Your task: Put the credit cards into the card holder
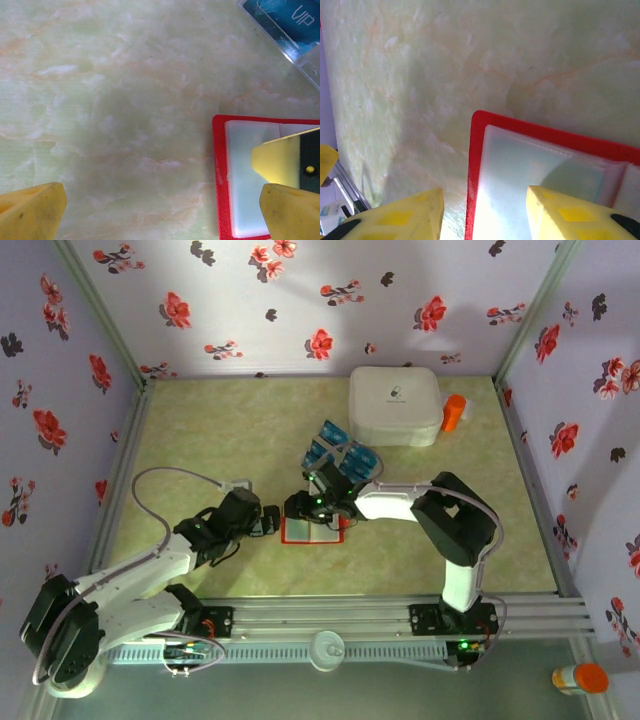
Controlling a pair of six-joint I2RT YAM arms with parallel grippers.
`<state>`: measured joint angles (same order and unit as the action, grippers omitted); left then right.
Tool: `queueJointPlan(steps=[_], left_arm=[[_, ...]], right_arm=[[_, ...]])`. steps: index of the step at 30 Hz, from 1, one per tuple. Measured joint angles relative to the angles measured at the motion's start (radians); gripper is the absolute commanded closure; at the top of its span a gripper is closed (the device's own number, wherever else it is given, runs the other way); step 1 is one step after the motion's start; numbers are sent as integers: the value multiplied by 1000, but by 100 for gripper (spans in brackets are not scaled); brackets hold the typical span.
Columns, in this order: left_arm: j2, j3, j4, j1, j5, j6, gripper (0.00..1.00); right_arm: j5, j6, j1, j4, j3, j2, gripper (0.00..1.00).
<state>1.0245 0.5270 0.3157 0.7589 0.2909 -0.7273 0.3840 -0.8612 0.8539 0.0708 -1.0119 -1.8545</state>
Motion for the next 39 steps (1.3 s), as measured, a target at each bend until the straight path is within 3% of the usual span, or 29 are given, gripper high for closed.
queueJointPlan(steps=[4, 12, 39], left_arm=[[18, 0, -1, 0, -4, 0, 0], [61, 1, -21, 0, -26, 0, 0], [274, 3, -149, 102, -47, -26, 0]], right_arm=[[8, 0, -12, 0, 1, 1, 74], [19, 0, -16, 5, 1, -3, 83], [36, -4, -17, 23, 1, -53, 86]])
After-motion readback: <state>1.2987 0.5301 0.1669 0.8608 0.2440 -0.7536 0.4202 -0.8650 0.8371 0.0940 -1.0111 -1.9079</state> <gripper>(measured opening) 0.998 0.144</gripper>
